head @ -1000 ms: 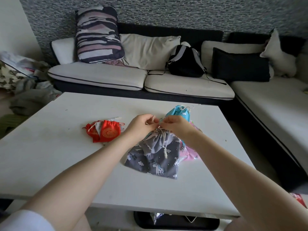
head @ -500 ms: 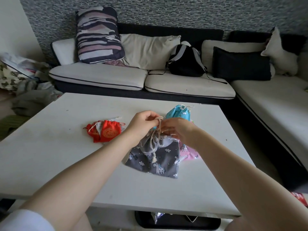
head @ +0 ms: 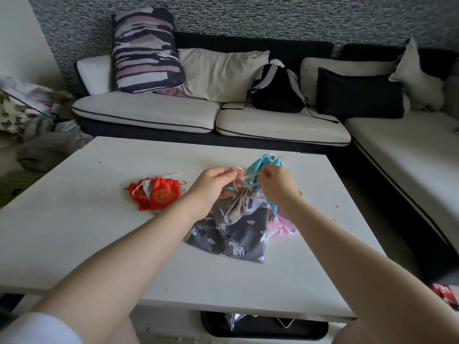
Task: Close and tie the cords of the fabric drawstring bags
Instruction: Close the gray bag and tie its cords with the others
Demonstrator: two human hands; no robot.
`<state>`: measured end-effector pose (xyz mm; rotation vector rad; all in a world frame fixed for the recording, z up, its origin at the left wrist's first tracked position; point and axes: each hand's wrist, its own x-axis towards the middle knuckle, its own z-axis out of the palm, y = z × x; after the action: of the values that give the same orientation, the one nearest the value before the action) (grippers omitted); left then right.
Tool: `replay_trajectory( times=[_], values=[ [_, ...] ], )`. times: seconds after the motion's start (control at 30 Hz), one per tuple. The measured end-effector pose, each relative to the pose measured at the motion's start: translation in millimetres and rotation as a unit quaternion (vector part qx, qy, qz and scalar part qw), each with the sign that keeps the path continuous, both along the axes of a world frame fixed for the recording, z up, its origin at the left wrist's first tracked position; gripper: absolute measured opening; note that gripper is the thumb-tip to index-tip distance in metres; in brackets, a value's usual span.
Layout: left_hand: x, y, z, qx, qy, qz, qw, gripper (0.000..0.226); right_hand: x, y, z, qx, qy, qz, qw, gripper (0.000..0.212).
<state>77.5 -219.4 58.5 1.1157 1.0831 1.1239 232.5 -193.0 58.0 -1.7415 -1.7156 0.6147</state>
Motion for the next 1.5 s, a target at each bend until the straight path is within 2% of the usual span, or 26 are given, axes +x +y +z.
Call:
replay_trajectory(
  times=[0.03, 0.07, 0.1, 0.13, 0.17, 0.23, 0.27, 0.3, 0.33, 0.37, 0.43, 0.53, 0.63, 0.7, 0.73, 0.8, 0.83, 0.9, 1.0, 1.1, 1.2, 1.3, 1.4, 1.5],
  values=[
    [-1.0, 1.5, -0.7, -0.019, -0.040, 0.008, 0.999, 0.025, 3.9, 3.2, -1.5, 0.004, 0.009, -0.020, 1.000, 0.025],
    [-1.7, 2.9, -1.5, -0.040, -0.072, 0.018, 0.996, 0.027, 8.4, 6.6, -1.8, -0.017, 0.087, -0.043, 0.995, 0.027],
    [-2.0, 3.6, -1.7, -0.063, -0.104, 0.031, 0.992, 0.029, 10.8, 8.0, -0.5, -0.052, 0.215, -0.062, 0.973, 0.029],
    [-2.2, 5.5, -2.7, -0.085, -0.131, 0.049, 0.986, 0.029, 12.1, 8.7, 1.6, -0.088, 0.354, -0.067, 0.929, 0.031],
    [-2.7, 7.8, -4.3, -0.106, -0.159, 0.072, 0.979, 0.029, 12.1, 6.3, 4.5, -0.111, 0.487, -0.060, 0.864, 0.033],
    [-5.2, 12.7, -6.2, -0.134, -0.178, 0.136, 0.965, 0.029, 13.5, 4.4, 6.9, -0.118, 0.672, -0.041, 0.730, 0.035],
    [-8.0, 15.3, -9.0, -0.141, -0.148, 0.168, 0.964, 0.028, 15.3, 5.5, 5.6, -0.115, 0.720, -0.046, 0.683, 0.036],
    [-11.2, 17.0, -11.3, -0.143, -0.095, 0.191, 0.967, 0.028, 15.9, 6.0, 5.2, -0.119, 0.745, -0.059, 0.654, 0.036],
    [-14.0, 16.6, -14.5, -0.134, -0.027, 0.204, 0.969, 0.027, 16.2, 6.2, 3.3, -0.128, 0.742, -0.081, 0.653, 0.035],
    [-15.2, 16.2, -16.8, -0.112, 0.031, 0.209, 0.971, 0.025, 16.0, 6.0, 2.4, -0.134, 0.719, -0.098, 0.675, 0.033],
    [-14.1, 14.4, -19.0, -0.059, 0.106, 0.205, 0.971, 0.023, 13.7, 5.1, 1.3, -0.131, 0.645, -0.104, 0.746, 0.031],
    [-10.9, 14.3, -16.1, 0.016, 0.199, 0.195, 0.960, 0.025, 5.5, 4.0, 5.2, -0.111, 0.542, -0.052, 0.832, 0.035],
    [-11.6, 16.8, -16.7, 0.034, 0.272, 0.172, 0.946, 0.013, 3.2, 4.2, 6.4, -0.096, 0.417, -0.017, 0.904, 0.042],
    [-11.1, 16.0, -16.9, 0.022, 0.304, 0.173, 0.937, 0.019, 3.8, 4.1, 4.6, -0.099, 0.342, -0.015, 0.934, 0.045],
    [-10.4, 14.8, -16.9, 0.026, 0.329, 0.168, 0.929, 0.022, 4.0, 3.2, 3.5, -0.113, 0.327, -0.020, 0.938, 0.044],
    [-10.4, 13.7, -14.8, 0.058, 0.374, 0.130, 0.917, 0.009, 3.4, 1.3, 2.7, -0.129, 0.306, -0.026, 0.943, 0.036],
    [-9.7, 12.3, -13.9, 0.073, 0.387, 0.088, 0.915, 0.011, 2.3, 0.6, 3.6, -0.130, 0.288, -0.023, 0.948, 0.032],
    [-10.3, 10.2, -13.4, 0.074, 0.409, 0.002, 0.909, 0.031, 0.1, 0.1, 6.3, -0.117, 0.246, -0.019, 0.962, 0.027],
    [-15.5, 5.0, -11.8, 0.055, 0.446, -0.062, 0.891, 0.027, 4.0, 0.5, 6.9, -0.073, 0.159, -0.019, 0.984, 0.034],
    [-16.5, 1.4, -12.0, 0.059, 0.477, -0.082, 0.873, 0.036, 11.6, -0.1, 2.7, -0.036, 0.086, -0.038, 0.995, 0.039],
    [-10.1, 5.2, -18.6, 0.101, 0.477, -0.045, 0.872, 0.034, 8.7, -4.8, -4.8, -0.025, -0.006, -0.013, 1.000, 0.042],
    [-8.9, 10.1, -19.6, 0.132, 0.442, 0.025, 0.887, 0.032, 5.9, -7.9, -11.0, -0.043, -0.046, 0.052, 0.997, 0.035],
    [-4.6, 6.5, -13.0, 0.097, 0.370, 0.000, 0.924, 0.037, 3.8, -13.8, -8.4, -0.076, -0.060, 0.144, 0.985, 0.020],
    [2.7, 3.8, -6.2, 0.054, 0.248, -0.018, 0.967, 0.034, -0.5, -18.1, -7.3, -0.089, -0.097, 0.191, 0.973, 0.023]
  ],
)
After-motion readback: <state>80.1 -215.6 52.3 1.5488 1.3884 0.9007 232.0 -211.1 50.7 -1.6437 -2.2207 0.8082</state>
